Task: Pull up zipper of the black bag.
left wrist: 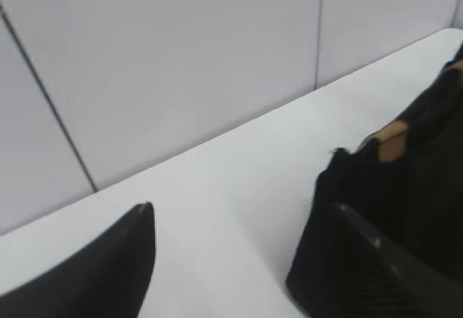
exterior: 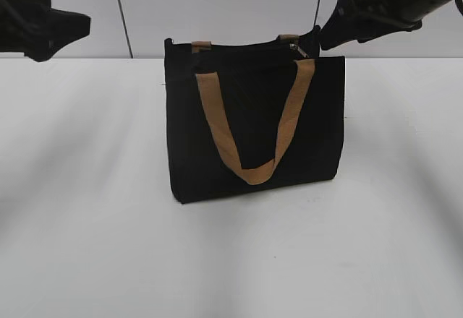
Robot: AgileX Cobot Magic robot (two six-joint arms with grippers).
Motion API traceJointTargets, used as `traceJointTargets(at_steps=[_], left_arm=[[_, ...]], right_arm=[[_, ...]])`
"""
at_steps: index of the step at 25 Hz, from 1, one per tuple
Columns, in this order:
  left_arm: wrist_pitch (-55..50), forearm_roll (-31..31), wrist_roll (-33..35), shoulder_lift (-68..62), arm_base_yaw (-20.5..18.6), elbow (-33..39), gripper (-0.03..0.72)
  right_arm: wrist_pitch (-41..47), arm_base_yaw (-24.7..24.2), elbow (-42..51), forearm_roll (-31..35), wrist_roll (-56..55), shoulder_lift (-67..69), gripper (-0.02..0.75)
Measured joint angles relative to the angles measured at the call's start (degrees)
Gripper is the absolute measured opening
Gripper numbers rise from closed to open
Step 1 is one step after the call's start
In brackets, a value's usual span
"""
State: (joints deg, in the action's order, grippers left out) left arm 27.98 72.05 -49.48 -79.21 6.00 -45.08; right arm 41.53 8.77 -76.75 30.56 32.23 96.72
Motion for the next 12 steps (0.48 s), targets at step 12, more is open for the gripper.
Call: traceJointTargets(at_steps=[12], left_arm=[[-40.3,-21.24,-9.64,-0.24,-0.07,0.0,0.584]], right_arm=[[5.06,0.0,0.0,-9.15,-0.82,-6.07,0.55]])
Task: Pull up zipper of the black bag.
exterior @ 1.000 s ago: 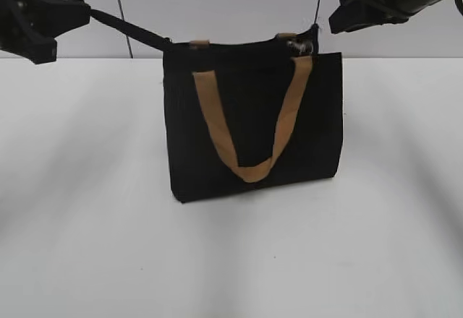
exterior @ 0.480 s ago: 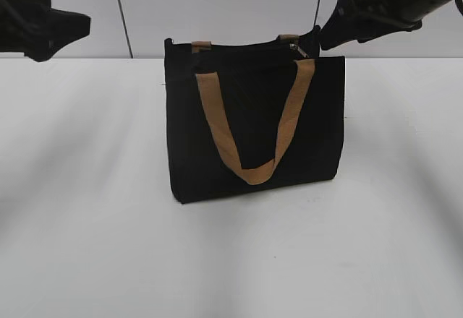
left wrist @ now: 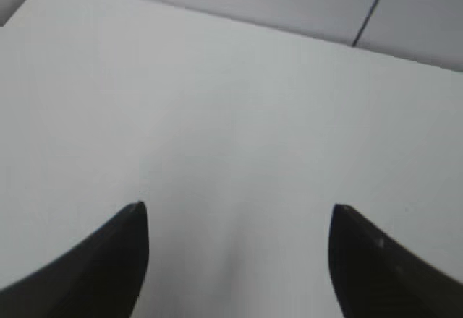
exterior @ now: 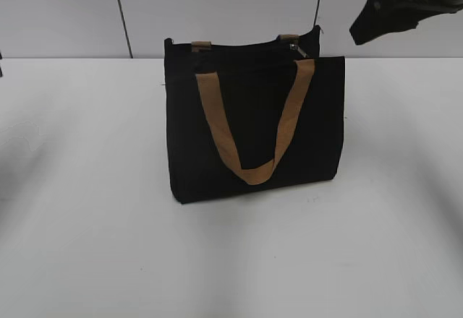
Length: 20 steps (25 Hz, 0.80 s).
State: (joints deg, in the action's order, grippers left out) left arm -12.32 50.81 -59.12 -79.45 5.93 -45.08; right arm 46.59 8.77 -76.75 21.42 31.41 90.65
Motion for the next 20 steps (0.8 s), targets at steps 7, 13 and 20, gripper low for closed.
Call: traceJointTargets(at_steps=[7,13,20], left_arm=[[-14.16,-38.17,34.33,-0.35,0.85,-3.01,0.541],[-32.08,-57.42,55.82,-0.64,1.07,-10.89,0.532],[-42.23,-57.83,60.52,-3.43,1.07,-20.1,0.528]], right_arm=[[4.68,-0.05,0.0,-9.68,-13.53,-0.29,0.55],[11.77,-2.5,0.0,-14.82,-26.48,-0.29,0.533],[22.29,-13.41,0.0,-15.54,-27.84,-0.29,0.505]])
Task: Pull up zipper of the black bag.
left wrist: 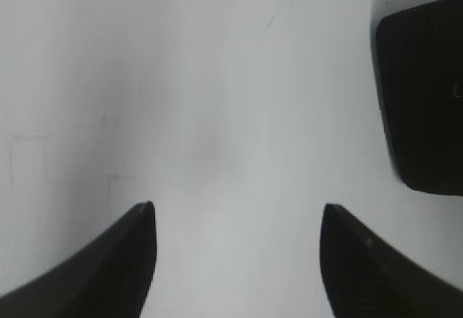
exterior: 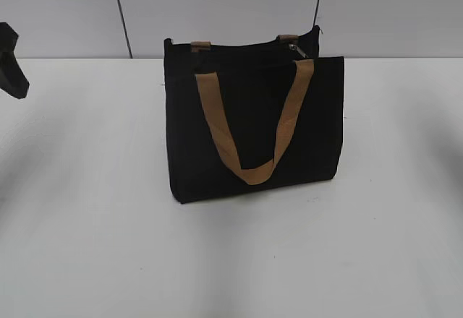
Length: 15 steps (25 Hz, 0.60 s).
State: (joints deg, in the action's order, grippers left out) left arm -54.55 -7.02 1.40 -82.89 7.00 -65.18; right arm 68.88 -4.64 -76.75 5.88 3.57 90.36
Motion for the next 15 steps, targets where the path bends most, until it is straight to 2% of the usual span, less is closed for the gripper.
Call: traceJointTargets(at_steps=[3,9,12,15], left_arm=[[-2.51,0.0,1.82,-0.92,0.0,-2.3,0.528],[-10.98,0.17,2.34,-1.05,0.0,-2.66,0.528],[-13.95,0.65,2.34,0.41,0.0,0.07,0.526],[-13.57,0.8,2.37,5.62,0.0,5.72,0.517]], right_arm=[[0.25,-2.82,0.24,-0.29,1.34,-0.43,0.505],[0.25,-2.97,9.41,0.54,2.01,-8.38,0.505],[0.46,-2.97,17.84,0.54,2.09,-15.43,0.505],[0.58,-2.97,25.25,0.54,2.09,-24.03,0.505]])
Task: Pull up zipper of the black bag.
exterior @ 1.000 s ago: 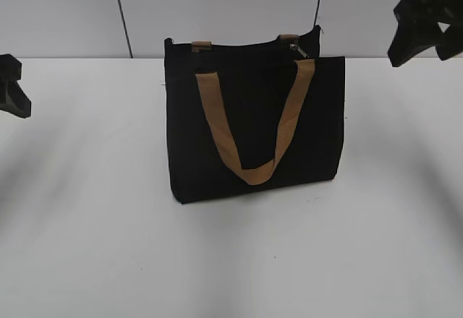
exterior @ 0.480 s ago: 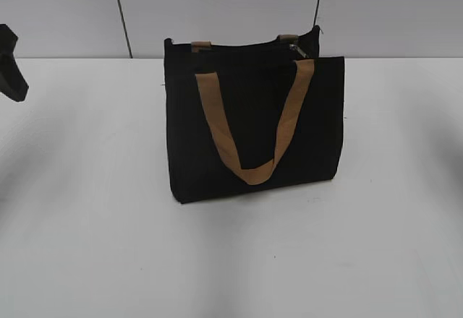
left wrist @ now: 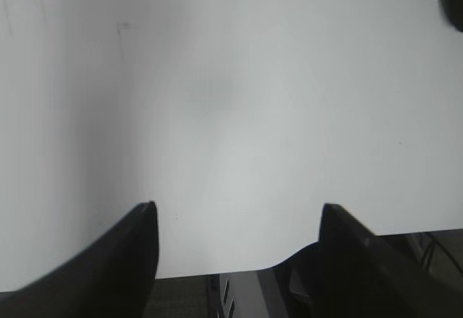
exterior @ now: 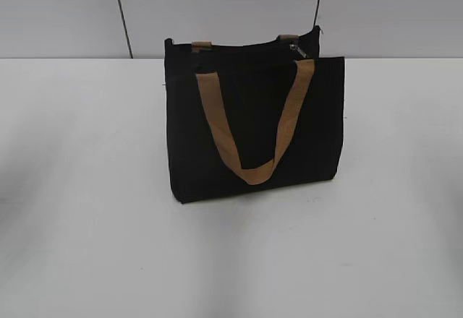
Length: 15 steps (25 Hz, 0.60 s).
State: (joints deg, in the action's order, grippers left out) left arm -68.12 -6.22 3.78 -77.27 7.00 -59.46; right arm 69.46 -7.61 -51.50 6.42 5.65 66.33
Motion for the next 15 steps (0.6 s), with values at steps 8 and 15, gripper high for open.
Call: traceJointTargets(at_steps=[8,15], left_arm=[[10.92,-0.31,0.11,19.94,0.0,18.4,0.507],[13.18,-0.59,0.25,44.47,0.0,27.23,0.507]], right_arm=[[0.44,0.0,14.0,0.0,0.04,-27.35,0.505],[-2.41,0.0,21.34,0.07,1.75,-47.65,0.504]])
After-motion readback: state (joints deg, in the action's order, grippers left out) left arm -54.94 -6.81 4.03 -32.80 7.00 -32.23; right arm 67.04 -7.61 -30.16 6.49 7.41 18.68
